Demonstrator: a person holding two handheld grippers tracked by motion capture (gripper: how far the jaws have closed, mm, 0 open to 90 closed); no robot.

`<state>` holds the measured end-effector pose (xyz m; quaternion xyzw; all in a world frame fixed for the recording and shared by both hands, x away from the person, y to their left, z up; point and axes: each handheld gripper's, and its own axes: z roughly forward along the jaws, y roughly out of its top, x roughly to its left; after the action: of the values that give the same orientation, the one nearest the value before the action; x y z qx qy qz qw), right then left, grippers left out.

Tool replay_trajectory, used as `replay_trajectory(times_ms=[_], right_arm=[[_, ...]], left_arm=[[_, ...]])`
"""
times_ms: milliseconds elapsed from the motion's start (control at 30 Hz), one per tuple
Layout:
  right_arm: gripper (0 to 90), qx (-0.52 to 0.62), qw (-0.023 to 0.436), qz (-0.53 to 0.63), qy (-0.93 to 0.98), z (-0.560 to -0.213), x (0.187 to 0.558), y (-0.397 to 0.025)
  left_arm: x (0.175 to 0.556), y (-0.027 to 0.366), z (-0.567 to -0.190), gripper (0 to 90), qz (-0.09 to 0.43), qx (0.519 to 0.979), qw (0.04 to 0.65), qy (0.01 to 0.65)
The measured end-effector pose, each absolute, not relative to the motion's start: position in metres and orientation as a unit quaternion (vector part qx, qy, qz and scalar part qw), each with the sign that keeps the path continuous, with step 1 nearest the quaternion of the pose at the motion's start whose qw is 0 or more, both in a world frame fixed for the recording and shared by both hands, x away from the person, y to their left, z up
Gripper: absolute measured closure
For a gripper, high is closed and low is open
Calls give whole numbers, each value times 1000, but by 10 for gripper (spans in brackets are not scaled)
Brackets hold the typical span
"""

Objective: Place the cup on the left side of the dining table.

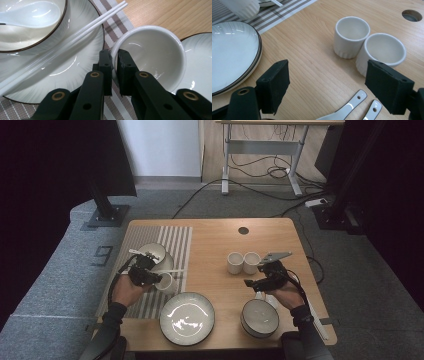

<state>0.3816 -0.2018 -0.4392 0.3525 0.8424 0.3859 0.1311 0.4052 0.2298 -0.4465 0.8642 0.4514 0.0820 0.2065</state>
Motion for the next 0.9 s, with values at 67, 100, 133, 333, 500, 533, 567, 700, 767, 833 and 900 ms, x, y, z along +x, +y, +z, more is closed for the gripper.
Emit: replay_trajectory(times_ms=[67,100,133,333,500,533,567,700,767,833,900], right_arm=[[196,355,131,389,840,-440,381,-205],[197,358,131,389,839,-440,380,-206],[197,358,131,389,839,-440,380,-206],[198,365,130,393,834,-445,378,-214],[198,368,135,389,834,-448,377,-217],[198,368,136,386,835,-448,377,-217],[199,368,138,384,836,-449,377,-217],[199,370,140,383,835,-450,376,-219],[200,371,139,383,834,-451,376,-220],[201,371,140,382,835,-451,376,-221],[201,373,140,382,834,-452,375,-222]], left_arm=[[406,229,-449,833,81,865,202,451],[407,228,-450,833,82,866,201,452],[407,228,-450,833,82,866,201,452],[408,224,-458,833,79,868,191,452],[411,221,-464,833,79,870,178,453],[412,221,-464,832,78,870,178,454],[412,221,-464,832,80,870,177,453],[413,220,-464,831,78,869,176,456],[413,221,-464,830,77,869,179,455],[414,221,-465,827,76,869,183,454],[415,221,-466,825,76,868,186,453]])
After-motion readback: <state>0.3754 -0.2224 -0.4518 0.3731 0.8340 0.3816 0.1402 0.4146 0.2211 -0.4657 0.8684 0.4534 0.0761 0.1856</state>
